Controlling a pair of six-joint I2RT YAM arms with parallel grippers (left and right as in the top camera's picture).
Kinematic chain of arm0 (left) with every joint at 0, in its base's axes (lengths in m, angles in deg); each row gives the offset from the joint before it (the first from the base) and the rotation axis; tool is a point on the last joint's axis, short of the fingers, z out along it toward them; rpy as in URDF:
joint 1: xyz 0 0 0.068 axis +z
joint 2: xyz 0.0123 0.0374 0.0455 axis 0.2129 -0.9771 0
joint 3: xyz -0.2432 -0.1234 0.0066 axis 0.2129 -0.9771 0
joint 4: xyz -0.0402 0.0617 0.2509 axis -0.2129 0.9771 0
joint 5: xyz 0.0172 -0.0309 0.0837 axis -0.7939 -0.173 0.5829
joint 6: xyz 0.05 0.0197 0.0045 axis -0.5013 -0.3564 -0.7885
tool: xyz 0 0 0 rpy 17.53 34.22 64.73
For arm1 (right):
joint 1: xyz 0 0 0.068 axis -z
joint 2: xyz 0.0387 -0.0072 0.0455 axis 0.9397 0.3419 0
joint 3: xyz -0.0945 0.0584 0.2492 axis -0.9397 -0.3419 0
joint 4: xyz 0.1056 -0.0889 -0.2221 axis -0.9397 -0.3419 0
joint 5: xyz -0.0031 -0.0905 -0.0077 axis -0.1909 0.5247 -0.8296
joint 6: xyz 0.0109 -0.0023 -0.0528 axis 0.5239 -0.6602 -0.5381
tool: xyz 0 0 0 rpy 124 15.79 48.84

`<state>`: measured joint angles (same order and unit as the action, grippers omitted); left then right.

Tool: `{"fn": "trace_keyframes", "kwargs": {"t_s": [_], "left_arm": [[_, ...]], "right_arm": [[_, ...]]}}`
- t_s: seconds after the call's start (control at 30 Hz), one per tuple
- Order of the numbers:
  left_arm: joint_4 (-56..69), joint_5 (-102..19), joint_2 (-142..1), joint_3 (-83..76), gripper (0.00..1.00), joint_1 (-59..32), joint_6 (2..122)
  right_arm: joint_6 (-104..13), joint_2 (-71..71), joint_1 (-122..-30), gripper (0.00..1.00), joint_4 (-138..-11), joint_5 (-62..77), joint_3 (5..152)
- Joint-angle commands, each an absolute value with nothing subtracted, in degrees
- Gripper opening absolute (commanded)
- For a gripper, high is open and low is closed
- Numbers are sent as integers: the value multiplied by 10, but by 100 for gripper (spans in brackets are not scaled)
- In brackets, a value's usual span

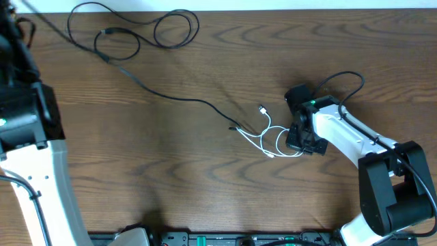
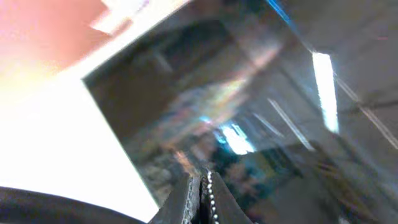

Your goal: Untangle cables

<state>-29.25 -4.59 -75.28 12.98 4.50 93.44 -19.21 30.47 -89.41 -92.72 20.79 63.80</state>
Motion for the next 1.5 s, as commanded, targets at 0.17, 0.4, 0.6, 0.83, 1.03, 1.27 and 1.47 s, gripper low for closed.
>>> {"fn": "trace_keyframes", "kwargs": {"t_s": [0.17,0.4,0.6,0.83,1.03,1.27,1.47], "left_arm": [[-239,-167,-743,148,8,58,926],[-238,-310,-742,148,7,19,997],[-227,-330,-735,148,7,-42,1030],[-233,-325,-728,148,7,-103,1043],[-232,-329,-726,148,8,-126,1048],[-250,-328,-723,148,7,-182,1082],[-249,-331,-718,148,8,-194,1083]], "right_arm": [[-365,304,-907,11,-856,5,640],[-416,258,-907,72,-865,-58,658],[-484,133,-908,88,-867,-104,678],[-505,-9,-912,99,-869,-39,679],[-476,-41,-915,99,-851,-37,679],[-476,-17,-972,99,-631,-160,679],[-448,50,-1052,99,-463,-138,679]]}}
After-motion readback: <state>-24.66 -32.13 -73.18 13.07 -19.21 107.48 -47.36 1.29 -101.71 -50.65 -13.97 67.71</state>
